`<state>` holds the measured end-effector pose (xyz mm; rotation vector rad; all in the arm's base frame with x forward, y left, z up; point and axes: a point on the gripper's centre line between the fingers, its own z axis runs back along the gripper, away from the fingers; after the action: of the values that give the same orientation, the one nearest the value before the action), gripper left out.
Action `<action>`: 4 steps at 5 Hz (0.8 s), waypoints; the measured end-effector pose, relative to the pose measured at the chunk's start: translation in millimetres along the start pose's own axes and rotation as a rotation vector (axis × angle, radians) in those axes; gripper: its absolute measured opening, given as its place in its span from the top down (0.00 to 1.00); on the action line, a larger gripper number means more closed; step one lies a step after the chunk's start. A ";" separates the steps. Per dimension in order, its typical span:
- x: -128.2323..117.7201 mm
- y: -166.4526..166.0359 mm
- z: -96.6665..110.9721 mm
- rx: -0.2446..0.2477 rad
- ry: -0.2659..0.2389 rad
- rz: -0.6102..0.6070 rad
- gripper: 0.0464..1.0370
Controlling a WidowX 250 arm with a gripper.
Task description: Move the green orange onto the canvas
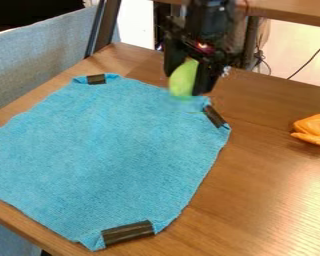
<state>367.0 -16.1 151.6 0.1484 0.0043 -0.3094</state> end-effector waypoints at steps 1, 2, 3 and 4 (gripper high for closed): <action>2.6 17.2 -13.6 0.007 0.031 0.035 0.19; -0.7 21.7 -21.2 0.015 0.058 0.038 0.19; -3.3 19.3 -30.7 0.015 0.071 0.041 0.15; -9.0 20.8 -35.9 0.002 0.115 0.062 0.03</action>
<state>365.4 11.4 119.3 0.1681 0.1133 -0.2386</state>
